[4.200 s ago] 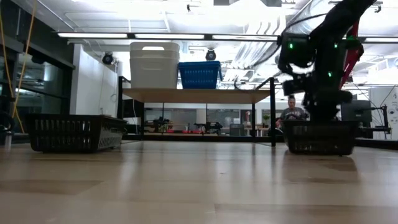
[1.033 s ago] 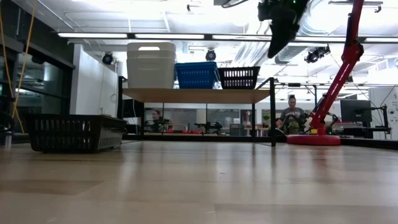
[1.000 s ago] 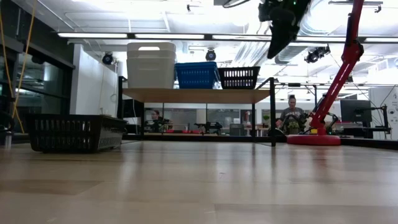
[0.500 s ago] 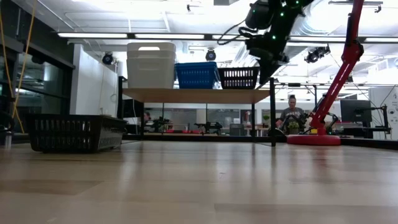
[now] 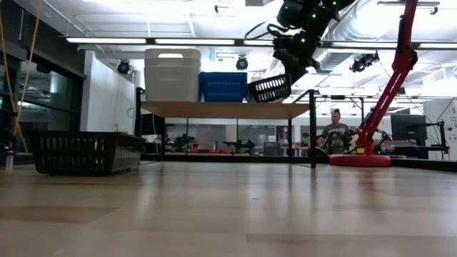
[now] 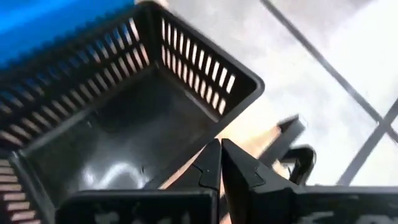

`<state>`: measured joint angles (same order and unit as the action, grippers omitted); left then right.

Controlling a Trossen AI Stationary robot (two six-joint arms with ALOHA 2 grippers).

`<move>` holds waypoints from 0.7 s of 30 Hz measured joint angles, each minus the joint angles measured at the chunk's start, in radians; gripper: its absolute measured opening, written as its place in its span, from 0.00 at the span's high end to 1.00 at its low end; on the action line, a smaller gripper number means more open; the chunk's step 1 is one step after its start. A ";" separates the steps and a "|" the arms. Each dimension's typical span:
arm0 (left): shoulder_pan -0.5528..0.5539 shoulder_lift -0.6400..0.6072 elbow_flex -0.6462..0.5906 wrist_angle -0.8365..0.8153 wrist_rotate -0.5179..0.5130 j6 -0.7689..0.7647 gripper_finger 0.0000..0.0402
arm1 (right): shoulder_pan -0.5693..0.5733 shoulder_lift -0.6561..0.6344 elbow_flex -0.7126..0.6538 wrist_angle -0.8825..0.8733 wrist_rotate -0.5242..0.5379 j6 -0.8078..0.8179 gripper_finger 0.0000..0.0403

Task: Stack baskets on shelf by color
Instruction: Put the right black bin on the shelf, then stack the top black bin on top of the black bin on the shelf

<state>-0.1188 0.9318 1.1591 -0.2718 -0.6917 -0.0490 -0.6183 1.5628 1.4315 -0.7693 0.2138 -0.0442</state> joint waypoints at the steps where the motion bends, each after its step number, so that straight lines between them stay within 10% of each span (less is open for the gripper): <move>1: 0.000 0.000 0.000 0.000 0.000 0.000 1.00 | -0.003 0.000 0.000 -0.018 0.000 0.000 1.00; 21: -0.001 -0.029 0.000 -0.034 0.086 0.034 1.00 | 0.023 -0.186 -0.043 -0.198 0.018 0.072 1.00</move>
<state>-0.1200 0.9026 1.1591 -0.3059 -0.6054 -0.0153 -0.5957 1.3769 1.3883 -0.9674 0.2316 0.0282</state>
